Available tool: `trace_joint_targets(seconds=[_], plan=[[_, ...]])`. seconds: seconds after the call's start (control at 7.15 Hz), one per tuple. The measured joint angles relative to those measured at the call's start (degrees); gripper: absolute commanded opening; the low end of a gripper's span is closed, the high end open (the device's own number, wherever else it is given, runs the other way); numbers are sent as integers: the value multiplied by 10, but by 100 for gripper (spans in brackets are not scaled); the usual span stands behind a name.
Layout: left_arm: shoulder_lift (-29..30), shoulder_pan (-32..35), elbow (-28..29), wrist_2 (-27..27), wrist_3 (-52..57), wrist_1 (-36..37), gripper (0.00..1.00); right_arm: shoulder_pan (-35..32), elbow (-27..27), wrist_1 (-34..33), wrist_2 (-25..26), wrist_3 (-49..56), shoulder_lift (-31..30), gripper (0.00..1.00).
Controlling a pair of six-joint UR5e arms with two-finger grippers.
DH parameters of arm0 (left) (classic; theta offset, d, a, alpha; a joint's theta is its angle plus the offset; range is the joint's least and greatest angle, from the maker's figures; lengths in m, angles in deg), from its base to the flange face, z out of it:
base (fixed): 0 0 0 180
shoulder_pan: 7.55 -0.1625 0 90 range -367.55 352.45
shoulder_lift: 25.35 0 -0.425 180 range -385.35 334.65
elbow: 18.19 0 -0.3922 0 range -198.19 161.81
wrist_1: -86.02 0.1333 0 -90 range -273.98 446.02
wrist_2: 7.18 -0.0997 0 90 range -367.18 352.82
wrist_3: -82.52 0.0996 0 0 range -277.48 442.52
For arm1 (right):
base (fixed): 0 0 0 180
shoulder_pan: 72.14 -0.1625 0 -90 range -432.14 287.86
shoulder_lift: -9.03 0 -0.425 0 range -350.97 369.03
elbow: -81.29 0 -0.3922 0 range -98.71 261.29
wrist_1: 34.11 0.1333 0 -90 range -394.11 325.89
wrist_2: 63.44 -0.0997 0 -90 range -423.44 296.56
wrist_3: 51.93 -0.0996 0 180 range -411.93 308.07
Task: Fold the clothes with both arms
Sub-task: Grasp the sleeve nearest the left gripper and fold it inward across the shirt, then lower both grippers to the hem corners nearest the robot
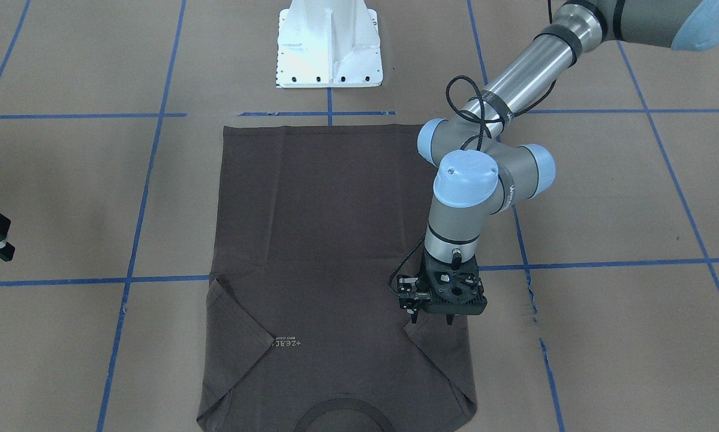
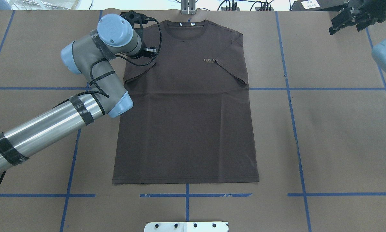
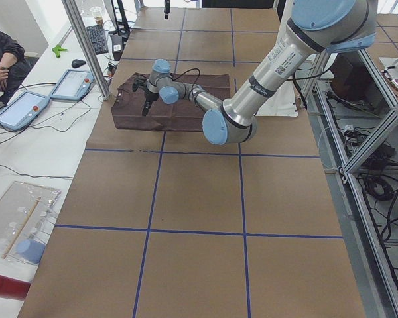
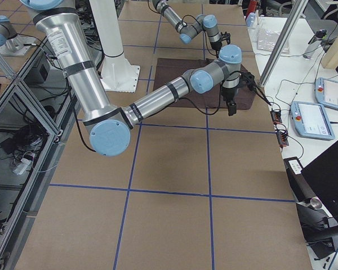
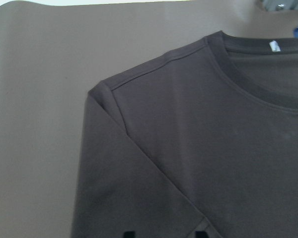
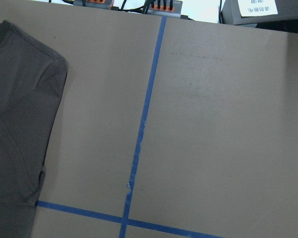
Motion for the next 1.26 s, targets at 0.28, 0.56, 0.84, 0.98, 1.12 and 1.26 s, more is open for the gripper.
trace_joint_targets(seconds=[0.28,0.56,0.84,0.98,1.12,1.26], plan=[[-72,-2,-119,26,2,2,100,59,59,0,32,-117,-13,100],[-147,-23,-235,48,-17,3,100,158,153,-1,93,-258,-47,100],[-233,-71,-342,45,-77,2,100,289,244,-1,189,-408,-84,100],[-277,-105,-386,28,-119,2,100,358,284,-1,241,-472,-108,100],[-319,-145,-423,2,-164,2,100,422,312,-1,292,-528,-128,100],[-358,-186,-451,-22,-208,1,100,473,328,-1,332,-571,-143,100]])
